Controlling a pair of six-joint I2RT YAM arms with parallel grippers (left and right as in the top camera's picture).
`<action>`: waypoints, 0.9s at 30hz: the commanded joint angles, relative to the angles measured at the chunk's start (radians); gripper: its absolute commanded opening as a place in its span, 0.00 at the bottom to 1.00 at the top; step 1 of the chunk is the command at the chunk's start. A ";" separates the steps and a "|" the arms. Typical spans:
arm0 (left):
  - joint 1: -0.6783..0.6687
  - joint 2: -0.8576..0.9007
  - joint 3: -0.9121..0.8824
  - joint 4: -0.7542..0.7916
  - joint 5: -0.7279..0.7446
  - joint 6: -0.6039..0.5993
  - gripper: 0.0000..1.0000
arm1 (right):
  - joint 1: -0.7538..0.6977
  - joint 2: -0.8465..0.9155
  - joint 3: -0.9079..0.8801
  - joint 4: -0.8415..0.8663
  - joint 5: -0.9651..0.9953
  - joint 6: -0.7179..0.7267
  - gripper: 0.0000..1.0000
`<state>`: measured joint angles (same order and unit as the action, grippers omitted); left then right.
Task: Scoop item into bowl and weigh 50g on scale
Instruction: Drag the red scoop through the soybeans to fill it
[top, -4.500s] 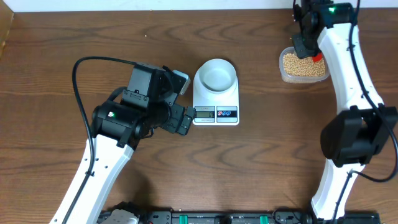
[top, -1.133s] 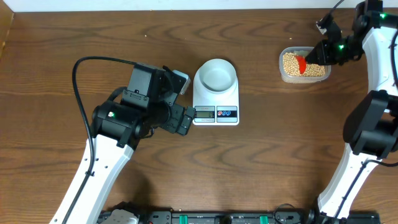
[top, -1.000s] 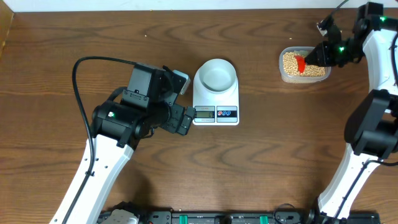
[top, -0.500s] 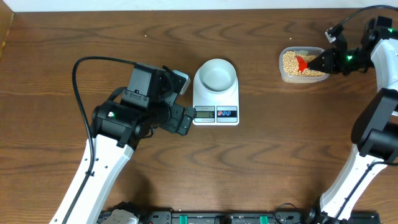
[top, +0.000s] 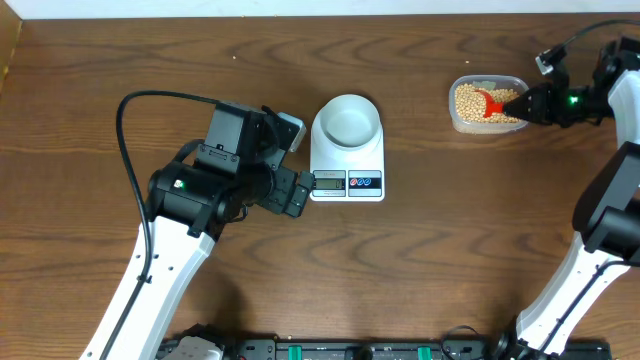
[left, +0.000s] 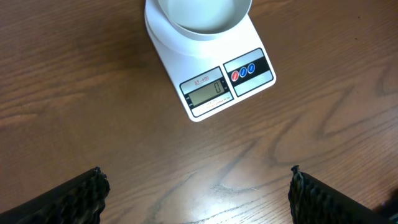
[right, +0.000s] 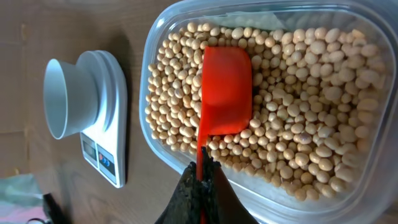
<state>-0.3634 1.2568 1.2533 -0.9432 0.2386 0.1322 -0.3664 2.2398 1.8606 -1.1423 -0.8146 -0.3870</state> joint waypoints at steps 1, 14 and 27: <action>0.004 0.006 0.000 -0.006 0.012 0.010 0.95 | -0.007 0.024 -0.023 -0.008 -0.048 0.004 0.01; 0.004 0.006 0.000 -0.006 0.012 0.010 0.95 | -0.034 0.026 -0.026 0.024 -0.121 0.058 0.01; 0.004 0.006 0.000 -0.006 0.012 0.010 0.95 | -0.101 0.037 -0.026 0.032 -0.238 0.076 0.01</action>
<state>-0.3634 1.2568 1.2533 -0.9436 0.2390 0.1322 -0.4583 2.2517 1.8393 -1.1099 -0.9630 -0.3210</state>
